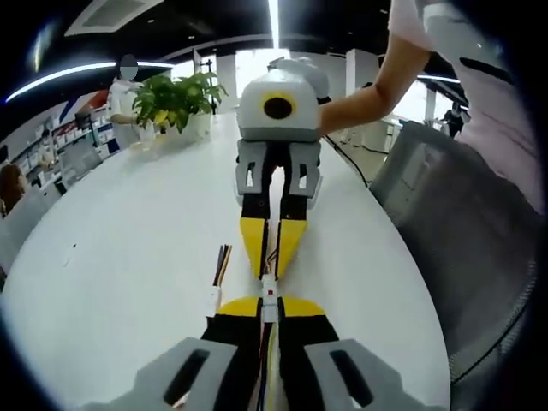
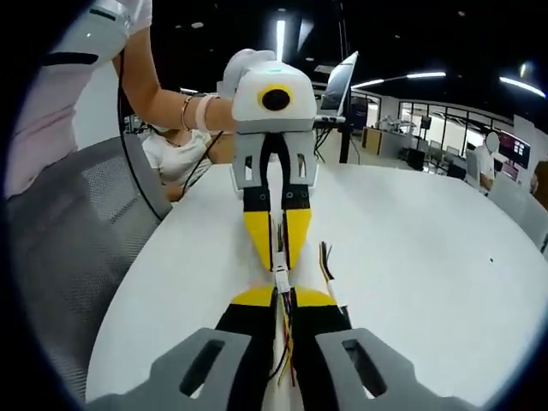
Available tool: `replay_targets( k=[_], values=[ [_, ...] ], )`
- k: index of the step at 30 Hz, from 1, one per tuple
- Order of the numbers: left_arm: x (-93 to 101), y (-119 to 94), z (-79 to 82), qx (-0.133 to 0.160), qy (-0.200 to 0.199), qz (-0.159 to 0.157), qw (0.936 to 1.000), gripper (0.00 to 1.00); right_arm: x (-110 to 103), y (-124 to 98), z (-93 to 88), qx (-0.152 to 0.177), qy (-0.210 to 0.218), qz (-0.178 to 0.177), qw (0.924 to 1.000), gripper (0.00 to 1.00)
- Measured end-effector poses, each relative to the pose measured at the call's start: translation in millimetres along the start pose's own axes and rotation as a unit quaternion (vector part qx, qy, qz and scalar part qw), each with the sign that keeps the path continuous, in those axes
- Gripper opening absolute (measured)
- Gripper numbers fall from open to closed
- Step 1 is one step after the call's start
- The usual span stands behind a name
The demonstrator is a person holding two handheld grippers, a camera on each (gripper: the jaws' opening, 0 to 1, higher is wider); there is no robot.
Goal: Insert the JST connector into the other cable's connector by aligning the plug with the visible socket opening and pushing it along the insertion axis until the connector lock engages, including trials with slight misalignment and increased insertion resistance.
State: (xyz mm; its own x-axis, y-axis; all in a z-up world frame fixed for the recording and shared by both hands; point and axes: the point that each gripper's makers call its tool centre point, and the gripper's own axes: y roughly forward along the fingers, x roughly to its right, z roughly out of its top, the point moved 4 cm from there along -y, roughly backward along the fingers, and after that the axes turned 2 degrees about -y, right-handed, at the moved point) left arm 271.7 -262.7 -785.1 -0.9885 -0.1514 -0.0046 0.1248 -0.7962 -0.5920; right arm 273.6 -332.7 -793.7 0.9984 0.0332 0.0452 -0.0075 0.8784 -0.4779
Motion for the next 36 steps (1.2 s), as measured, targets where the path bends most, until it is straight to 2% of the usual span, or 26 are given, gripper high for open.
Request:
replay_targets(
  k=[8,14,20,28,36],
  values=[
    [-0.2,-1.2,-0.6,-0.003,-0.005,0.003,1.0000,0.00,-0.2,5.2,-4.2,-0.012,0.029,0.003,0.9995,0.02],
    [0.1,-0.1,-3.0,-0.009,0.019,0.003,0.9998,0.00,-0.4,6.9,-5.7,-0.016,0.044,0.003,0.9989,0.02],
    [-0.2,1.9,-2.4,-0.005,0.021,0.002,0.9998,0.00,0.0,5.3,-6.8,-0.018,0.047,0.000,0.9987,0.02],
    [0.9,10.0,-6.3,-0.016,0.038,0.004,0.9991,0.00,0.0,4.9,-6.1,-0.018,0.058,-0.003,0.9982,0.02],
    [0.5,8.7,-6.5,-0.019,0.040,0.008,0.9990,0.00,0.4,6.6,-7.6,-0.026,0.064,-0.004,0.9976,0.02]
  ],
)
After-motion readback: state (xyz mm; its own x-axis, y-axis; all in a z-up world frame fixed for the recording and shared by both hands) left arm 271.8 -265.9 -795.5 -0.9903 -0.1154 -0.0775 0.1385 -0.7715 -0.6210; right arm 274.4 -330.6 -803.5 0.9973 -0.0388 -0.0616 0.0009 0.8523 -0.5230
